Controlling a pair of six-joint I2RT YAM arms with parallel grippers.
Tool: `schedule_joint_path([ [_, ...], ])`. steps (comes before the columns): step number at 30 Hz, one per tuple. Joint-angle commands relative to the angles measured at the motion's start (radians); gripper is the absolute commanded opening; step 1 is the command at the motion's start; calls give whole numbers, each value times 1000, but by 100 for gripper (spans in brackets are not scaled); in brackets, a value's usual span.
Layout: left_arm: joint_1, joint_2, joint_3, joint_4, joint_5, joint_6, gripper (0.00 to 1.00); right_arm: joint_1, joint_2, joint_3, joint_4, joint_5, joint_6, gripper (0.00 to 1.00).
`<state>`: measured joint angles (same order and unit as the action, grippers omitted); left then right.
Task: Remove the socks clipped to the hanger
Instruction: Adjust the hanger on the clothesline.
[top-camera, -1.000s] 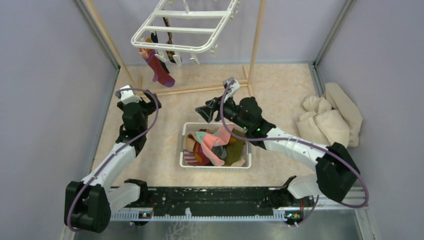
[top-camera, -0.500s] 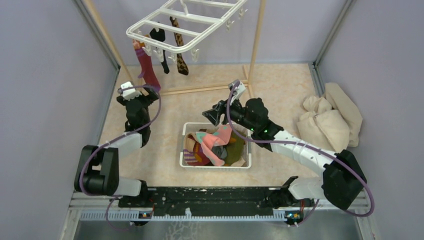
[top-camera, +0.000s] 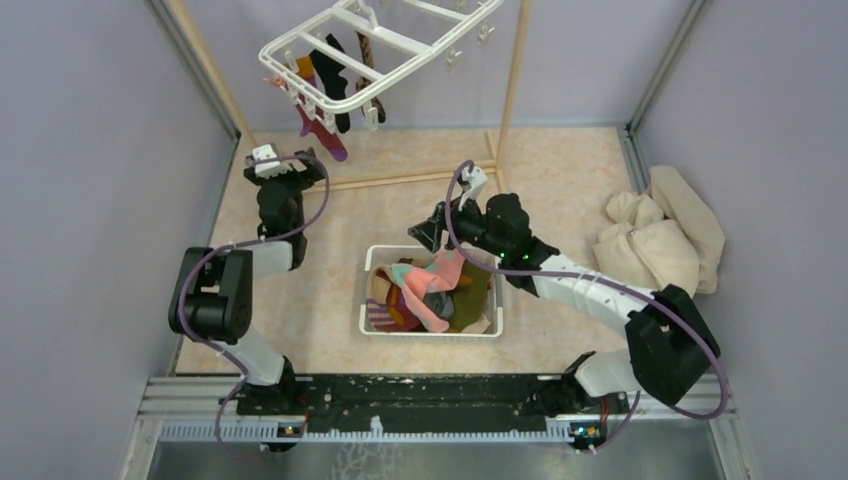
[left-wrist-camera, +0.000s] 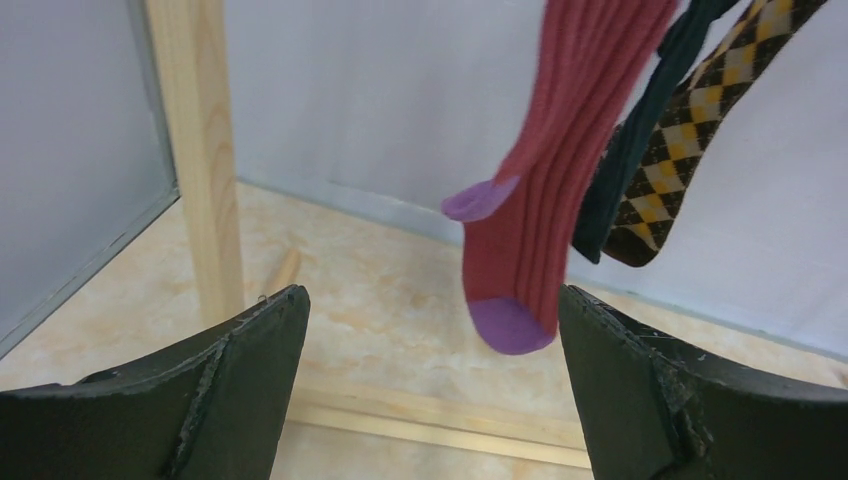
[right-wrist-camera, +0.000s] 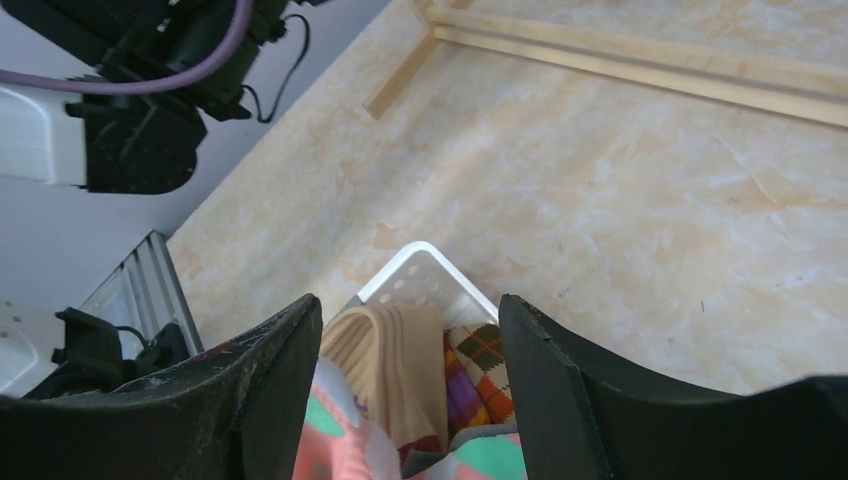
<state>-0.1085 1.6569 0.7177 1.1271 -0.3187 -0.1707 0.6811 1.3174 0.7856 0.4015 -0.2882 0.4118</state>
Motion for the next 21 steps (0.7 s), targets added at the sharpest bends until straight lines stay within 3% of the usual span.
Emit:
schedule_joint_path([
  [1,-7,-13,30,65,75,6,99,-30,35,56,89,-8,16,66],
  [9,-18,-207,-63,-5,68,2,97,-71,-63,164,55,-46,-16,61],
  [16,-35,-434,-117,-271,58,-94,96,-57,-157,326,108,-198,17,56],
  [21,-39,-589,-152,-456,67,-180,95,45,-84,501,15,-142,-107,62],
])
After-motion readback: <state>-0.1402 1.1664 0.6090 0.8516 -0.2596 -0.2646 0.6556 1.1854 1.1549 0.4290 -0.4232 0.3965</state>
